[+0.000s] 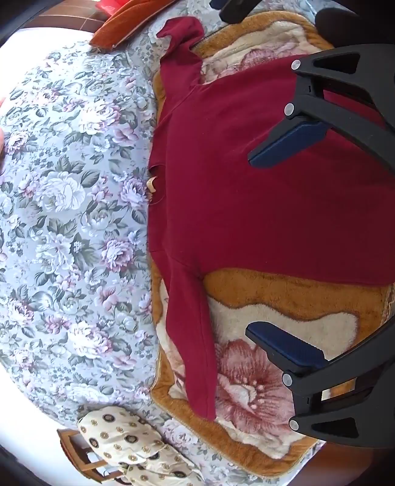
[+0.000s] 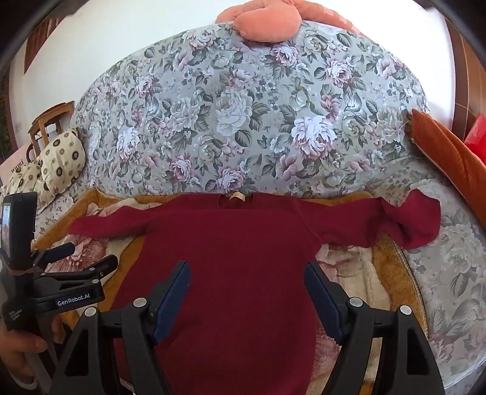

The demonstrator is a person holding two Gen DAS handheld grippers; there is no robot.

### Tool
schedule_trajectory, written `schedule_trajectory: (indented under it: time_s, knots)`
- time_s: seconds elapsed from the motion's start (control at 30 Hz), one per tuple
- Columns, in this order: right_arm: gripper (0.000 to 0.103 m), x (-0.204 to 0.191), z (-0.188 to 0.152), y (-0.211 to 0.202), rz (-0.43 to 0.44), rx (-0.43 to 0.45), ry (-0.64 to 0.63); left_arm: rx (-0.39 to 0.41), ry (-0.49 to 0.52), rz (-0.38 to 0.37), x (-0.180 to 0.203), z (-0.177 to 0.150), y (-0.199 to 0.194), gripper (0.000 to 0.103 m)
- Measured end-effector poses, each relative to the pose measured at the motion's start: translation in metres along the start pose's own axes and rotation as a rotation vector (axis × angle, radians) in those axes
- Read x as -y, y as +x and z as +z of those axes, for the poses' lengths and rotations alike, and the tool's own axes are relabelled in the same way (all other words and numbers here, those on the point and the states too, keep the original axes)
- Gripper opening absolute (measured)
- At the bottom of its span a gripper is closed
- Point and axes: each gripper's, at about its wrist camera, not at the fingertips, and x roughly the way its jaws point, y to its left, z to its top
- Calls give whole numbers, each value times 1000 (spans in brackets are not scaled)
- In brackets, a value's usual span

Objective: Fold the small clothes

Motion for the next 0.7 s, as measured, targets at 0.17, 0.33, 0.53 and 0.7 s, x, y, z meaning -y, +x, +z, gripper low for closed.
schedule_trajectory:
  time_s: [0.17, 0.33, 0.53, 0.7]
  knots:
    - [75, 11, -3, 15, -7, -24, 27, -7, 15, -16, 4, 3, 3, 102]
    - [75, 11, -2, 18, -12, -26, 28, -9, -3, -14, 4, 4, 8, 102]
    - [75, 12, -1, 27, -9, -32, 38, -20, -3, -22, 3, 7, 14, 102]
    - [75, 11, 0, 36, -7, -37, 35, -20, -4, -37, 3, 7, 18, 101]
